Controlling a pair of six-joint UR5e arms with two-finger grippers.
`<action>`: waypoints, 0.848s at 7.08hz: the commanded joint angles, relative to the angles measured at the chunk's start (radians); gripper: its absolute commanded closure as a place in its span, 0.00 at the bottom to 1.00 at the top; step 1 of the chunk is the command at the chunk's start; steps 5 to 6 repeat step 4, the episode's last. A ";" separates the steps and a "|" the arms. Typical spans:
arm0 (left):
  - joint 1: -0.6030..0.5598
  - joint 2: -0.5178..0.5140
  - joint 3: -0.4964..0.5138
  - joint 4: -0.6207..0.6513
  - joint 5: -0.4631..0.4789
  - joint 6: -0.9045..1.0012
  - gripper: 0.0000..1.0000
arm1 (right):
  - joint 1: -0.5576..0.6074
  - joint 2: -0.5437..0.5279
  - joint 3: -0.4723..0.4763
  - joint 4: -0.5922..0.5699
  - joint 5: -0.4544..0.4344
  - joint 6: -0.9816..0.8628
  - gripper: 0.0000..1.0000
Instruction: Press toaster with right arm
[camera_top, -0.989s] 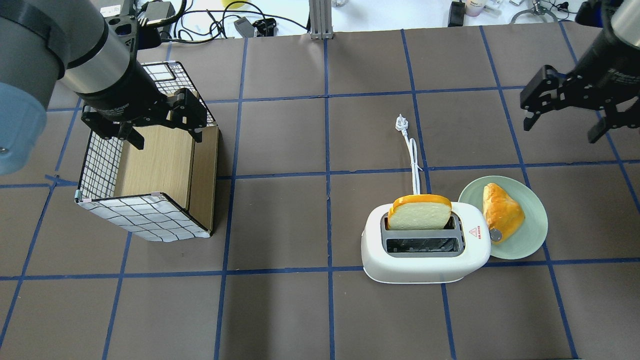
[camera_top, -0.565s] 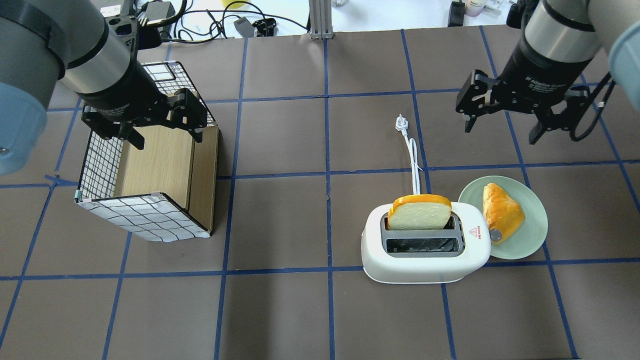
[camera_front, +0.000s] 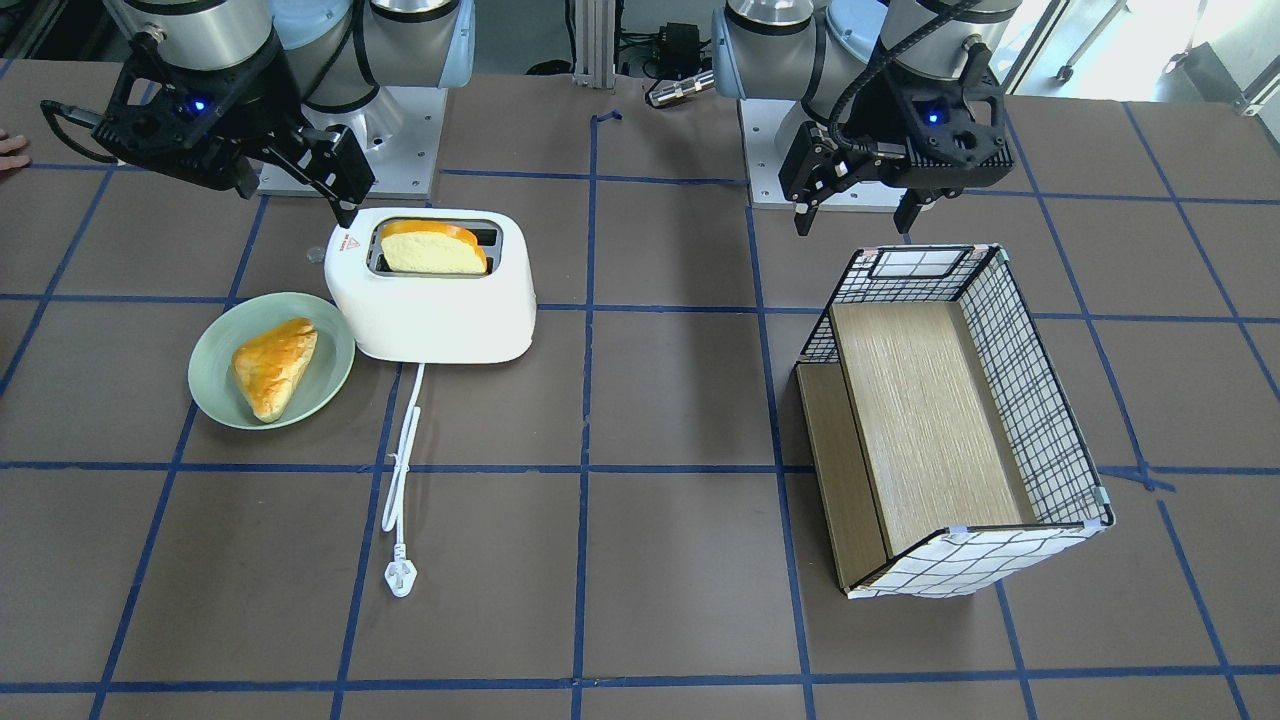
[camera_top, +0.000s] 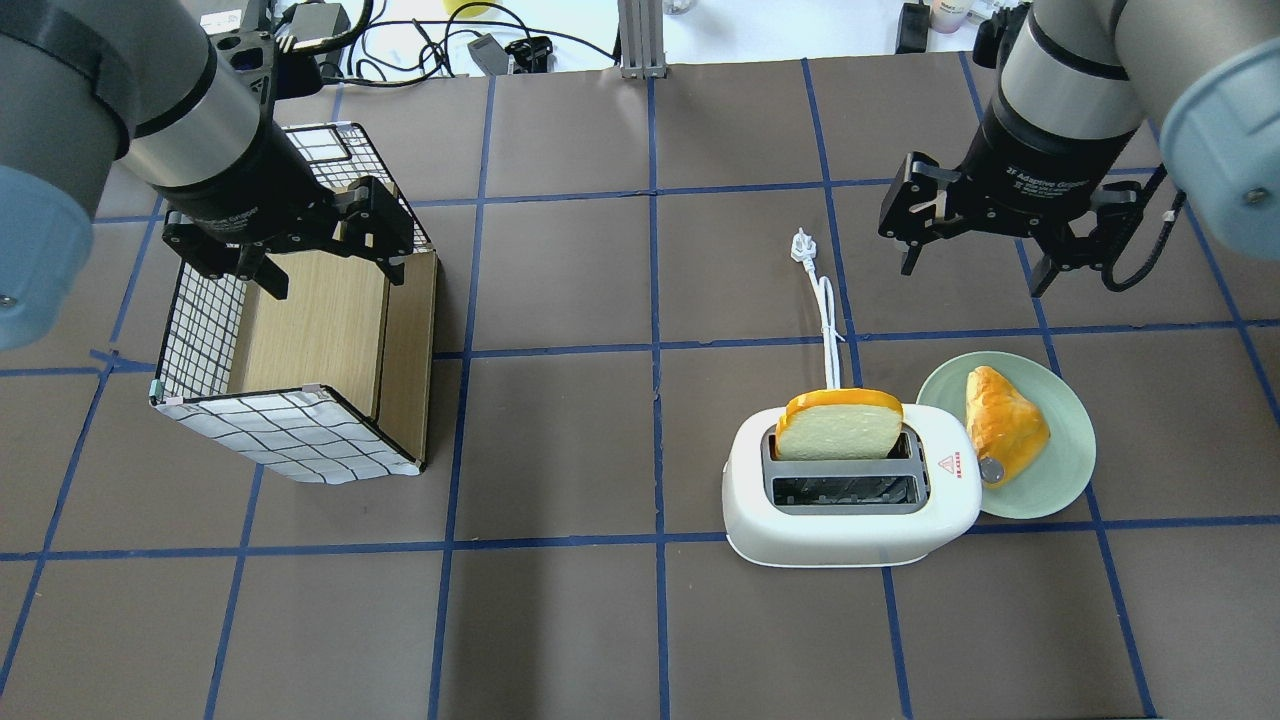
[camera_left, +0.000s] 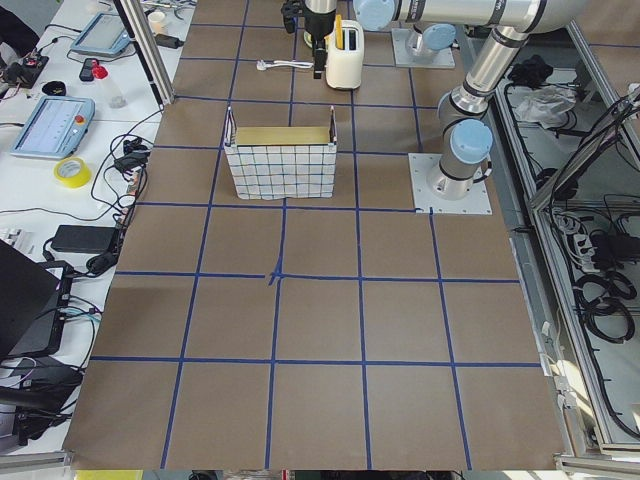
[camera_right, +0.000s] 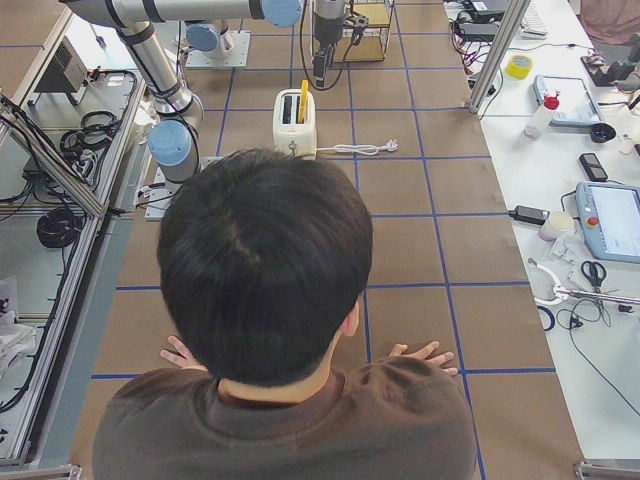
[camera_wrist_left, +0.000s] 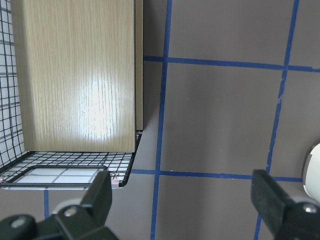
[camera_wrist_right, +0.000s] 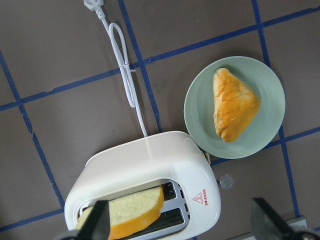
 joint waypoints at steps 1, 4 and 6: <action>0.000 0.000 0.000 0.000 0.000 0.000 0.00 | 0.001 0.001 0.002 0.000 -0.002 0.000 0.00; 0.000 0.000 0.000 0.000 -0.001 0.000 0.00 | 0.001 0.000 0.002 0.000 -0.002 -0.005 0.00; 0.000 0.000 0.000 0.000 -0.001 0.000 0.00 | 0.001 0.000 0.002 0.000 -0.002 -0.005 0.00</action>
